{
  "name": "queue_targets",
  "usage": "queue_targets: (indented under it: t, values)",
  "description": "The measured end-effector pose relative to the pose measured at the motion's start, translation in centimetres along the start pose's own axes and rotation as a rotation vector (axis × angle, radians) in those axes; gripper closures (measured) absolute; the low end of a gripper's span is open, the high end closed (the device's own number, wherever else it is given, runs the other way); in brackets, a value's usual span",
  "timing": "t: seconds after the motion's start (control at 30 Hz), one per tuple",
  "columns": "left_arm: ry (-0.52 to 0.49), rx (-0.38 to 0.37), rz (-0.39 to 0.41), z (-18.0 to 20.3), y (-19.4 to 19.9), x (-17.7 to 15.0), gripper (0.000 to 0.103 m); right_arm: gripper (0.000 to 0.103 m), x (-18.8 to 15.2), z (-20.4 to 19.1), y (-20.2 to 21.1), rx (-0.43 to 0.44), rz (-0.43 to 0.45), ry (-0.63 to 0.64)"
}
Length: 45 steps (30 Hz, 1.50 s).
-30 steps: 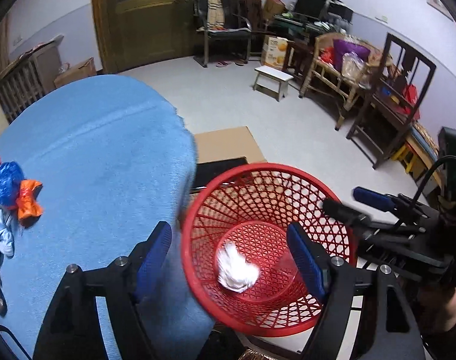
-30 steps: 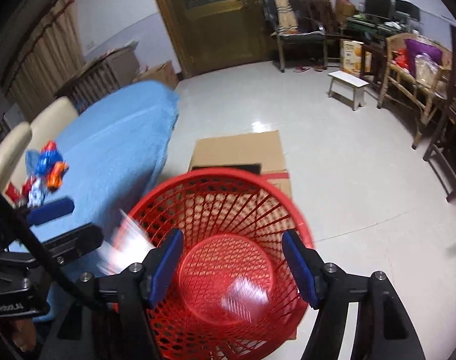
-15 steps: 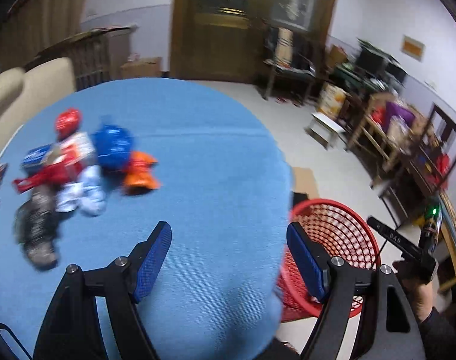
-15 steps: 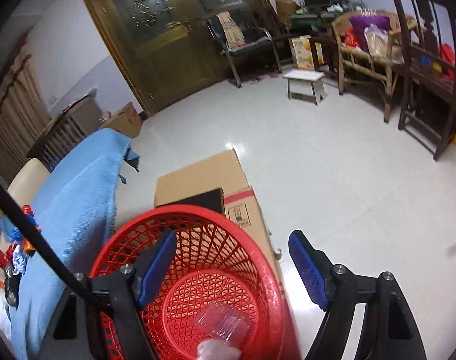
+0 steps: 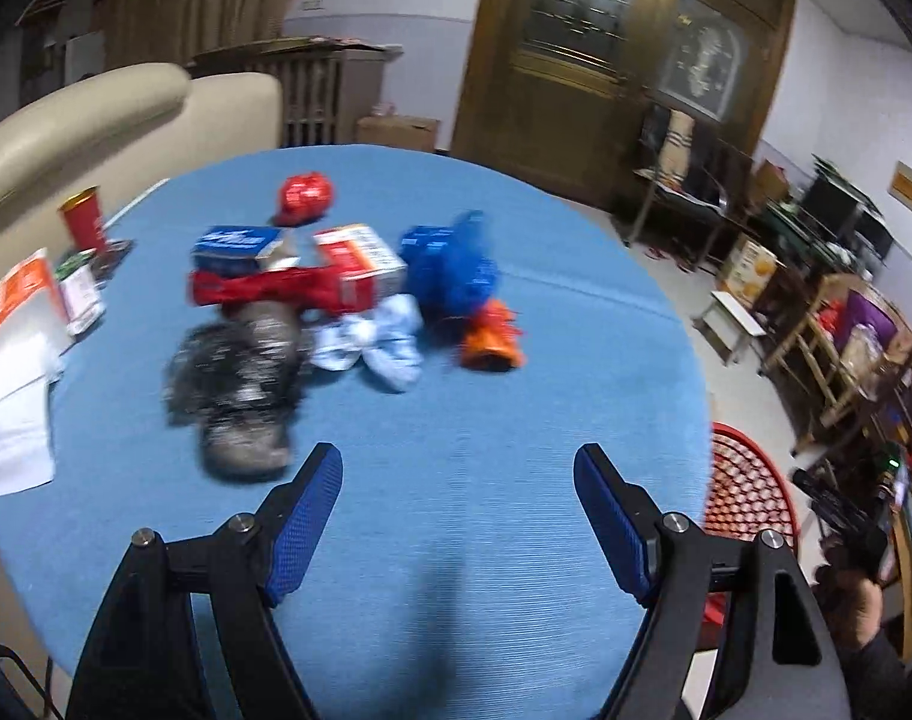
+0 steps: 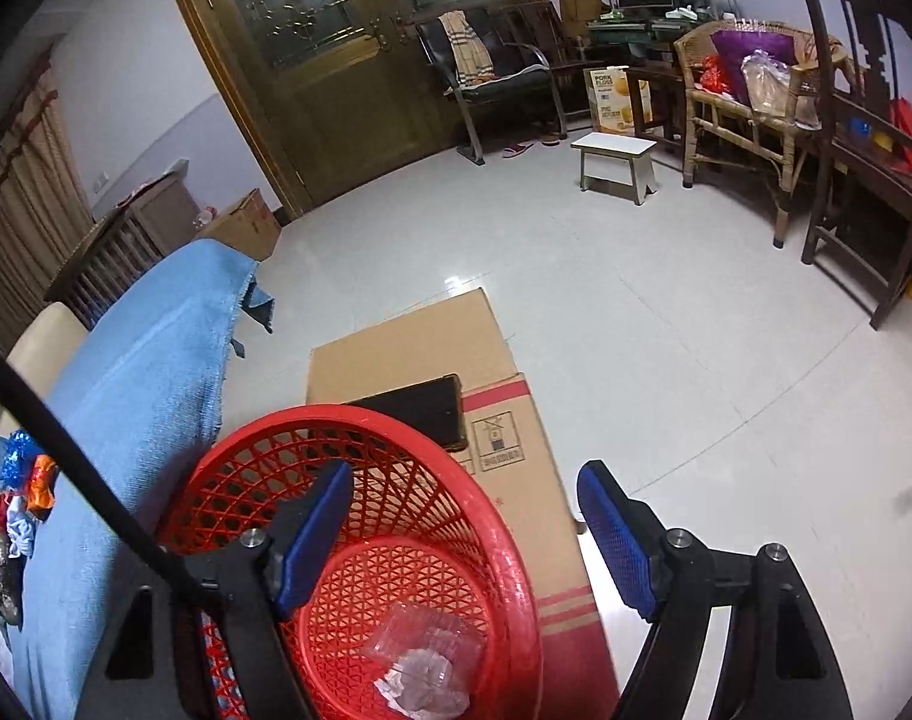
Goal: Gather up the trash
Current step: 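Grasp the black plastic bags with the left tool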
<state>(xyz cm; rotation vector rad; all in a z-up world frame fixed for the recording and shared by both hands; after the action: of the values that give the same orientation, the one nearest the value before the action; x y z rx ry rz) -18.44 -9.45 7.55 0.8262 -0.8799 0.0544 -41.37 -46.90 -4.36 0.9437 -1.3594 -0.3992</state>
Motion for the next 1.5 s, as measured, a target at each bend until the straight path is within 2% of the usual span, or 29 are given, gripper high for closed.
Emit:
queue_targets:
  t: [0.07,0.13,0.2,0.37,0.5,0.73,0.9,1.03,1.1,1.13,1.33,1.5]
  values:
    - [0.026,0.029,0.013,-1.7,0.6,-0.2,0.023,0.02,0.0,0.6,0.5,-0.016,0.005,-0.001]
    - [0.05,0.061,0.024,-3.3,1.1,-0.5,0.022,0.008,0.1,1.2,1.6,-0.03,0.029,0.003]
    - [0.08,0.085,0.028,-4.8,1.4,-0.8,0.022,0.002,0.3,1.2,3.2,-0.031,0.07,0.015]
    - [0.141,0.135,0.028,-7.8,1.8,-1.7,0.022,0.002,1.1,-1.8,7.2,0.047,0.136,0.069]
    - [0.155,0.146,0.03,-8.8,1.9,-1.7,0.022,0.002,0.9,-7.5,10.5,0.169,0.165,0.193]
    - [0.14,0.148,-0.001,-9.8,-1.3,0.9,0.021,0.002,-2.2,-16.7,13.7,0.333,0.146,0.366]
    - [0.155,0.161,-0.031,-11.1,-4.4,2.6,0.021,0.002,-4.6,-20.2,14.9,0.384,0.129,0.468]
    - [0.164,0.159,-0.057,-12.0,-5.9,2.8,0.022,0.002,-5.5,-21.7,14.6,0.386,0.112,0.509]
    - [0.154,0.149,-0.092,-12.2,-6.6,2.6,0.058,0.002,-5.8,-22.3,14.7,0.382,0.1,0.523]
    - [0.158,0.142,-0.097,-12.4,-6.7,2.4,0.063,0.002,-6.0,-22.6,14.6,0.384,0.092,0.529]
    - [0.161,0.169,-0.039,-12.8,-3.6,1.2,0.064,0.002,-6.8,-26.2,14.7,0.418,0.075,0.604]
    - [0.186,0.198,-0.018,-13.4,-0.8,-0.8,0.064,0.002,-8.9,-32.1,14.9,0.488,0.048,0.687]
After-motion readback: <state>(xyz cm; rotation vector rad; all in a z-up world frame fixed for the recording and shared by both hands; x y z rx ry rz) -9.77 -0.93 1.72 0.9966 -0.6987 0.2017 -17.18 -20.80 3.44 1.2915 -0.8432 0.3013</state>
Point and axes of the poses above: each gripper's, at about its wrist camera, not at the fingertips, and y roughly against the way its jaws point, z to its right, x to its top, the point moved 2 cm from there along -y, roughly the way its jaws point, and after that the axes turned 15 degrees about -x, right-handed, at the moved point
